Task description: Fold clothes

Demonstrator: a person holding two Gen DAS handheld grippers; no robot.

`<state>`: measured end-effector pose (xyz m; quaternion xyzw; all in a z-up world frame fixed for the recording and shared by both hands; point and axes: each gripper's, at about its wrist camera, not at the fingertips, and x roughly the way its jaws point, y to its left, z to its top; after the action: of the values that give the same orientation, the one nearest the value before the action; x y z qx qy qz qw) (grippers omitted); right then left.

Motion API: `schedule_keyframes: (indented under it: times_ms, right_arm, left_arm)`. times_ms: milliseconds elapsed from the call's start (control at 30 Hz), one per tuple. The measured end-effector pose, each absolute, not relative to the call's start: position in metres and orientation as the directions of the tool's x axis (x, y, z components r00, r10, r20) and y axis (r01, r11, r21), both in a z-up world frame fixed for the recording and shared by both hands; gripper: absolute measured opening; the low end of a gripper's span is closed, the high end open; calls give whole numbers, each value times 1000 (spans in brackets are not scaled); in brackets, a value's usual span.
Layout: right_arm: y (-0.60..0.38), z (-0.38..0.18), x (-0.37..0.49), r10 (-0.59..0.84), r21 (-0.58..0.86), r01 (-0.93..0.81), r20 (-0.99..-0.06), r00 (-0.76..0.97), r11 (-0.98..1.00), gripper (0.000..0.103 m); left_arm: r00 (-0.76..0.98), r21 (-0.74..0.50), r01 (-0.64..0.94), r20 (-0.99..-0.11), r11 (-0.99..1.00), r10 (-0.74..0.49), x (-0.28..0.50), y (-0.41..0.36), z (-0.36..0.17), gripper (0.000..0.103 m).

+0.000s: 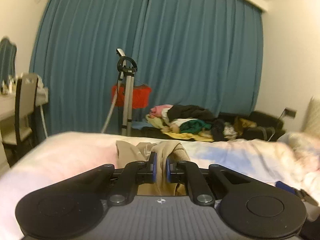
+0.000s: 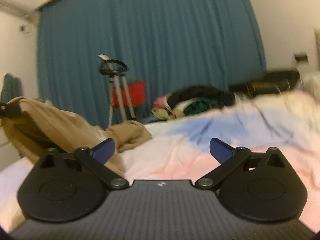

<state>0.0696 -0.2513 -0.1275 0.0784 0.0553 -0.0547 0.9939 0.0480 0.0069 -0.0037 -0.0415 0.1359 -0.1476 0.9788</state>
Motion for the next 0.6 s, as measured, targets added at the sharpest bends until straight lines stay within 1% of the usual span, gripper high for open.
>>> schedule_keyframes:
  times_ms: [100,200,267,433,533,600]
  right_arm:
    - [-235,-112,52,-81,132,95,-110,991,987,103]
    - [-210,-101,45,-65,101,82,-159,985,992,103]
    - [-190,-96,42,-53,60,65,-183,982,996,103]
    - [-140,-87,41,57,44,-48,-247,967,998,103]
    - [-111,-94,44,104,-11,-111,-267,958,994,103]
    - [-98,-104,50,108,-61,-131,-293,950,989,103]
  left_arm:
    - [918,-163,317,-195,934,-346,23,26,7,9]
    - [909,-229,344,-162,911,-384,1,49,12,9]
    - [907,-242,353,-151,904,-394,-10,64,14,9]
    - [895,-307,351,-166,884,-413,-17,96,8,9]
    - [896,-324,341,-172,882,-410,-15,108,5,9]
    - [898,-337,332,-173,881,-404,-11,114,2,9]
